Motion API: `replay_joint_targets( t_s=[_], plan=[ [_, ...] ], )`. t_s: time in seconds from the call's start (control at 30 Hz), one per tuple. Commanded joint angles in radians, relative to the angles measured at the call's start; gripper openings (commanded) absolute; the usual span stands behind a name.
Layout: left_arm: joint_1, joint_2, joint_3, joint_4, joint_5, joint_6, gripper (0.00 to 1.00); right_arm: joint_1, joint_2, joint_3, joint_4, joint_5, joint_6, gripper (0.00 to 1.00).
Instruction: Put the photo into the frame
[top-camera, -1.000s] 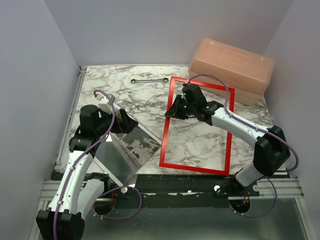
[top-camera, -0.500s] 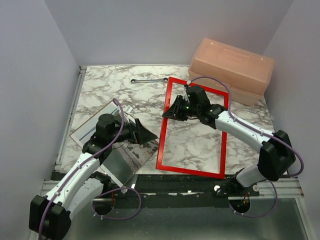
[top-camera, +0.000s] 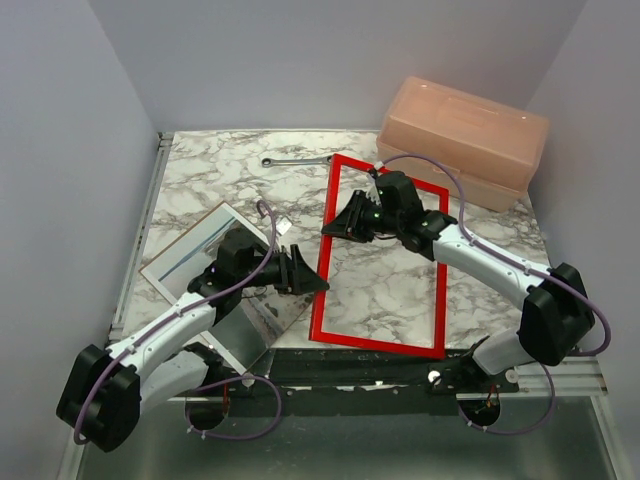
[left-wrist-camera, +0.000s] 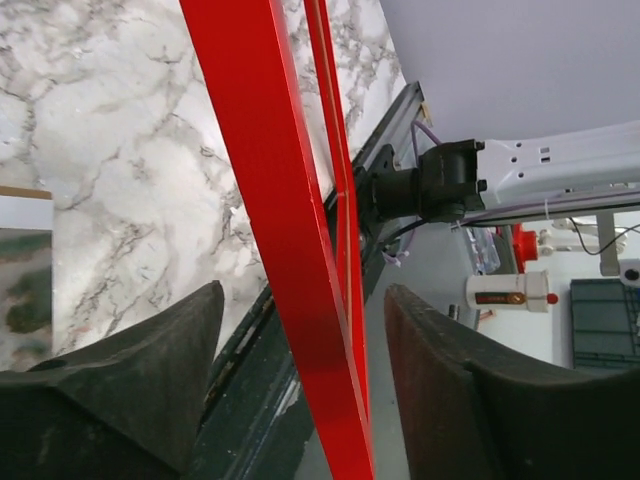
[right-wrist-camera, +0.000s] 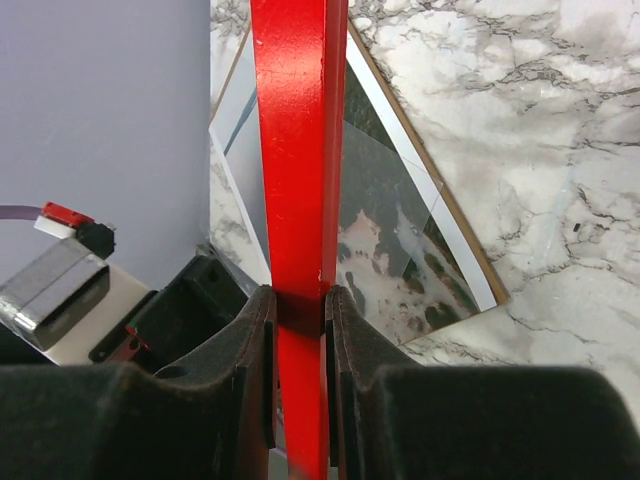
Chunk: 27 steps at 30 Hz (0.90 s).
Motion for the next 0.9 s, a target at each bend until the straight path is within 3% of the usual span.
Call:
replay_joint_targets(
  t_s=[0.0, 0.07, 0.3, 0.4, 0.5, 0.7, 0.87],
  plan=[
    [-0.032, 0.028, 0.015, 0.071, 0.011, -0.016, 0.62, 0.005, -0.048, -0.003, 0.051, -0.031, 0.017, 0.01],
    [-0.039, 0.041, 0.016, 0.075, 0.011, -0.016, 0.57, 0.004, -0.053, -0.003, 0.055, -0.036, 0.018, 0.01],
    [-0.045, 0.031, 0.028, 0.042, -0.013, -0.009, 0.22, 0.004, -0.071, -0.004, 0.055, -0.038, 0.020, 0.03],
    [-0.044, -0.002, 0.051, -0.013, -0.040, 0.010, 0.12, 0.005, -0.081, -0.002, 0.042, -0.027, 0.016, 0.08],
    [-0.045, -0.054, 0.097, -0.108, -0.090, 0.048, 0.08, 0.005, -0.097, 0.012, 0.000, 0.005, 0.002, 0.15],
    [-0.045, -0.190, 0.209, -0.309, -0.231, 0.102, 0.00, 0.005, -0.173, 0.029, -0.067, 0.108, -0.027, 0.65],
    [-0.046, -0.253, 0.337, -0.490, -0.359, 0.138, 0.00, 0.005, -0.237, 0.035, -0.092, 0.157, -0.045, 0.91]
  ],
)
